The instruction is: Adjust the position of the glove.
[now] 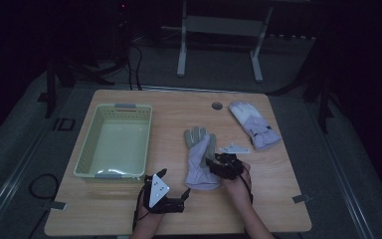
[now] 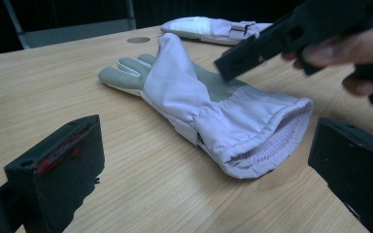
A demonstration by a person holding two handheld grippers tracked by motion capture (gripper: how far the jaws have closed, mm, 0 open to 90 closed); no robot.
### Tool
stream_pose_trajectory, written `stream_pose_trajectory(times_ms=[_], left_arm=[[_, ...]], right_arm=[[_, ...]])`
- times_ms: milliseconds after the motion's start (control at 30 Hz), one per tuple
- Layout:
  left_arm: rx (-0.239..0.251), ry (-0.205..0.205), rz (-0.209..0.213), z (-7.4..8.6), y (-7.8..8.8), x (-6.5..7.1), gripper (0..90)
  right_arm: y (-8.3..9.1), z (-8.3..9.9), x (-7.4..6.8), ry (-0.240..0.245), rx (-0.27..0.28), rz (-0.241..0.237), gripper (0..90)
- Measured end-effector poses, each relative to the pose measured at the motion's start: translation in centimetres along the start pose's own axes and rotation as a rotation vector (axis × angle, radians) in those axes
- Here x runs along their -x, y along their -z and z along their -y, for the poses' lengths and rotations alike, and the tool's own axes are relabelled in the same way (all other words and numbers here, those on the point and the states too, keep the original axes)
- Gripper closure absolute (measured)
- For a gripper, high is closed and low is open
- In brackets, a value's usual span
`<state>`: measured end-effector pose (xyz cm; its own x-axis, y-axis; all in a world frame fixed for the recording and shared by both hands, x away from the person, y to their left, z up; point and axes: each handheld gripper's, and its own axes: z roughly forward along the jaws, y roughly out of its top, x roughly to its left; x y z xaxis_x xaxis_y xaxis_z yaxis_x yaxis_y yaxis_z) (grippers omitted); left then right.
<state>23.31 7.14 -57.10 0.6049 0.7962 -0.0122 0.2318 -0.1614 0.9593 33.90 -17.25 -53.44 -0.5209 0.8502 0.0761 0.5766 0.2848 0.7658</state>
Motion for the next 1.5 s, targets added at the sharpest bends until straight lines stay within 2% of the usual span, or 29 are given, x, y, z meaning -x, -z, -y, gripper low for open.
stream_pose_trajectory(times_ms=[133,233,300,367,467,500,600,667,700,733,767,800,833,867,900,933,1033,1067,1100,1133,1167,1200,1233,1267,1367,1400,1500], left_arm=[[0.001,-0.001,-0.002,0.0,0.0,0.0,0.0],[0.001,0.001,-0.002,0.0,0.0,0.0,0.0],[0.000,0.002,-0.002,0.0,0.0,0.0,0.0],[0.000,0.002,-0.002,0.0,0.0,0.0,0.0],[0.000,0.003,-0.002,0.0,0.0,0.0,0.0],[-0.001,0.004,-0.002,0.0,0.0,0.0,0.0],[-0.001,0.005,-0.002,0.0,0.0,0.0,0.0],[-0.001,0.005,-0.002,0.0,0.0,0.0,0.0],[-0.002,0.005,-0.002,0.0,0.0,0.0,0.0],[-0.001,0.007,-0.002,0.0,0.0,0.0,0.0],[-0.001,0.007,-0.002,0.0,0.0,0.0,0.0],[-0.001,0.008,-0.002,0.0,0.0,0.0,0.0],[-0.001,0.008,-0.002,0.0,0.0,0.0,0.0],[-0.001,0.008,-0.002,0.0,0.0,0.0,0.0],[-0.001,0.008,-0.002,0.0,0.0,0.0,0.0],[-0.002,0.007,-0.002,0.0,-0.1,0.0,0.0],[-0.003,0.006,-0.002,0.0,0.0,0.0,0.0],[-0.002,0.004,-0.001,0.0,0.0,0.0,0.0],[-0.002,0.004,-0.001,0.0,0.0,0.0,0.0],[-0.001,0.004,-0.002,0.0,0.0,0.0,0.0],[-0.001,0.004,-0.002,0.0,0.0,0.0,0.0],[0.000,0.005,-0.003,0.0,0.0,0.0,0.0],[0.000,0.005,-0.003,0.0,0.0,0.0,0.0],[0.001,0.005,-0.003,0.0,0.0,0.0,0.0],[0.000,0.005,-0.003,0.0,0.0,0.0,0.0],[0.001,0.006,-0.003,0.0,0.0,0.0,0.0],[0.001,0.006,-0.003,0.0,0.0,0.0,0.0]], right_arm=[[1.7,-0.8,1.3,0.025,0.041,0.015,53.5],[3.0,-1.3,2.3,0.059,0.077,0.053,51.5],[3.3,-1.4,2.8,0.062,0.081,0.049,50.9],[4.4,-1.9,4.9,0.057,0.090,0.067,51.6],[4.6,-2.0,5.5,0.054,0.094,0.074,52.1],[4.8,-2.0,6.1,0.049,0.093,0.071,52.1],[5.8,-2.4,8.9,0.038,0.091,0.103,55.6],[5.9,-2.5,9.3,0.041,0.085,0.102,55.6],[5.9,-2.5,9.3,0.041,0.085,0.102,59.6],[6.3,-2.8,10.7,0.030,0.068,0.082,62.9],[6.3,-2.8,10.7,0.030,0.068,0.082,62.9],[6.5,-3.0,11.6,0.030,0.066,0.087,62.0],[6.5,-3.0,11.6,0.030,0.066,0.087,62.0],[6.8,-3.2,12.5,0.028,0.068,0.085,62.6],[6.8,-3.2,12.5,0.028,0.068,0.085,62.6],[6.9,-3.5,13.3,0.030,0.058,0.079,64.6],[7.0,-3.7,14.0,0.029,0.056,0.074,65.4],[7.1,-4.0,14.6,0.026,0.063,0.075,64.3],[7.1,-4.0,14.6,0.026,0.063,0.075,64.3],[7.0,-4.1,15.2,0.018,0.069,0.067,58.8],[7.0,-4.1,15.2,0.018,0.069,0.067,58.8],[6.7,-4.1,15.7,0.020,0.065,0.068,53.0],[6.7,-4.1,15.7,0.020,0.065,0.068,53.0],[6.4,-4.1,16.2,0.018,0.057,0.086,50.3],[6.2,-4.3,16.8,0.010,0.061,0.082,49.2],[6.0,-4.5,17.5,-0.004,0.071,0.074,50.1],[5.6,-4.6,18.2,-0.029,0.087,0.062,50.8]])
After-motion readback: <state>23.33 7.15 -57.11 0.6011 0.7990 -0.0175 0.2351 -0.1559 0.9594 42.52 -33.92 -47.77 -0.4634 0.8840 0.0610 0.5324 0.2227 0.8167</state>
